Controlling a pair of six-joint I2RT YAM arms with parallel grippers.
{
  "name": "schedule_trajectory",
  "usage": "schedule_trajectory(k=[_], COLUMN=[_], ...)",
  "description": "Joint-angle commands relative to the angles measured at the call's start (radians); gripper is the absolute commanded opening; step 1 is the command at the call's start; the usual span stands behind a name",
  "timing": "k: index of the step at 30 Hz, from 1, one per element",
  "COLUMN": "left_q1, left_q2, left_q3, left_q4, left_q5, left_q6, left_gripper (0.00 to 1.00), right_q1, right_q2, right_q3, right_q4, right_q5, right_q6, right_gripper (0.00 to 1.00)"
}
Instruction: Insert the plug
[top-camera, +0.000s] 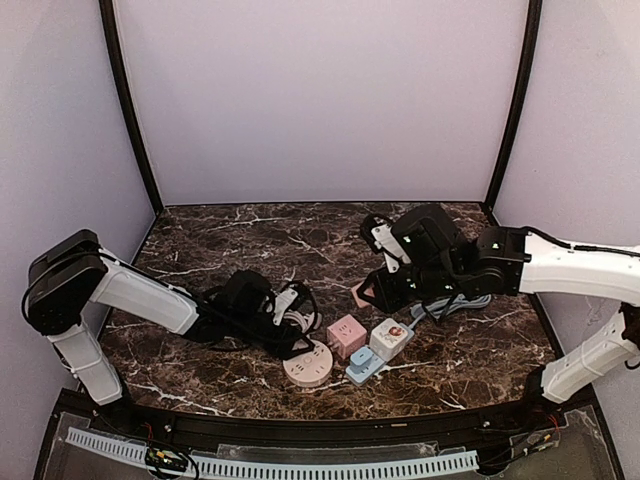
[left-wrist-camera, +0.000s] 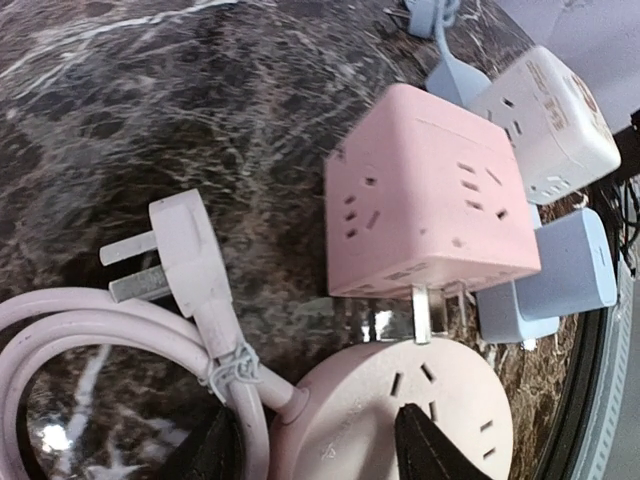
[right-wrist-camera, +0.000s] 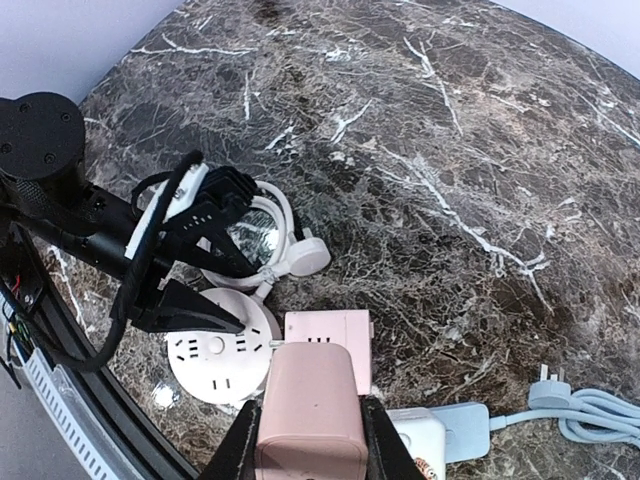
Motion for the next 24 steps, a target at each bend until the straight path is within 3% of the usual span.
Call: schedule_trajectory(k=[1,10,13,19,24], left_q1=[-0.048,-0.017,0.01,0.03,0.034], left_q2=[0.008,-0.128,-0.194,-0.39,-0.498], left_q3=[0.028,0.003,-0.046,-0.169,-0.225], left_q4=[-0.114,-0.113,-0.101,-0.062,-0.058], left_q5=[0.02,-0.155,-0.202,-0.44,-0.583], left_q6=[0.061,0.068,0.073,0.078,0.076], left_gripper=[0.56,0.82,0.83,0.85,0.93], right_q1=[0.026,0.056,0.063,0.086,0.099], right_q2=[-0.008,0.122,0.181,0.317,0.437], right_q3=[-0.007,0.031,0.066,0.163,0.242], right_q4=[-0.016,-0.027,-0.029,-0.052,-0.111], right_q5=[-0.045,-0.14,-0.174,-0.236,-0.258], right_q6=[-0.026,-0.072,-0.079,-0.095,-0.105], right_gripper=[0.0,0.0,0.0,0.0,0.0])
